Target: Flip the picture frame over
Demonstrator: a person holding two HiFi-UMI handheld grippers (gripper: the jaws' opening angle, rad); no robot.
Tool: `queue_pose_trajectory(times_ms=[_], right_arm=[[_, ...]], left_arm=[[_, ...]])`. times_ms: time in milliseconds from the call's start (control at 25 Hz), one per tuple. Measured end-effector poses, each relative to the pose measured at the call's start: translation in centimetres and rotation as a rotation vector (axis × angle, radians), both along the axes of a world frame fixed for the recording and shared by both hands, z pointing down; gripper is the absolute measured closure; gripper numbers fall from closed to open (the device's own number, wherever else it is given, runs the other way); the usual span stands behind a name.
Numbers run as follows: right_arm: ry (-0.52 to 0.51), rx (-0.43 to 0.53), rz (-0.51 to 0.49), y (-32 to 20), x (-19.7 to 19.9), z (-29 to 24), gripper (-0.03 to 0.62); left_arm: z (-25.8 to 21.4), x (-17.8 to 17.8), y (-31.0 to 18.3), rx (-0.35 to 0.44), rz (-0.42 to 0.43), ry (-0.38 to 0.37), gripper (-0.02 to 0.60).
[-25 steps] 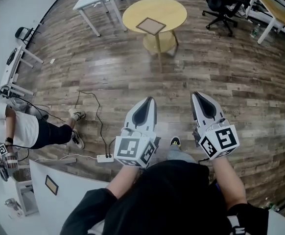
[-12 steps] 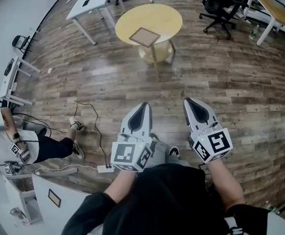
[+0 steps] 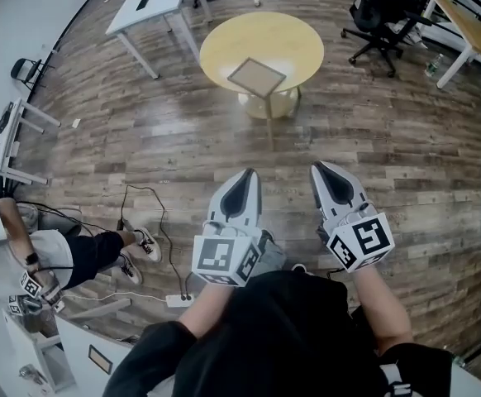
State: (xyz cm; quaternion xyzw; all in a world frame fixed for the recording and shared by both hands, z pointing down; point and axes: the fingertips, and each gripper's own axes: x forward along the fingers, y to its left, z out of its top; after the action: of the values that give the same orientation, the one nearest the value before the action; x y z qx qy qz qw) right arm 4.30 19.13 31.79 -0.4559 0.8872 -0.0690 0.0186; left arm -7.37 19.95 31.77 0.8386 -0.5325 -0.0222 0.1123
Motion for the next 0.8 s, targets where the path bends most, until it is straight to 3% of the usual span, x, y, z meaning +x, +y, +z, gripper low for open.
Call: queue_pose_trajectory(times_ms=[400, 800], right_arm=[[0.022, 0.006, 0.010, -8.4, -5.3, -0.5, 0.576], [0.025, -0.014, 0.017, -18.5, -4.1, 1.6, 0.576]], left_arm=[[1.1, -4.9, -8.0, -0.023, 0.041, 0.018, 0.552], [2.8, -4.0, -18.2, -0.043, 0.047, 0.002, 0.552]])
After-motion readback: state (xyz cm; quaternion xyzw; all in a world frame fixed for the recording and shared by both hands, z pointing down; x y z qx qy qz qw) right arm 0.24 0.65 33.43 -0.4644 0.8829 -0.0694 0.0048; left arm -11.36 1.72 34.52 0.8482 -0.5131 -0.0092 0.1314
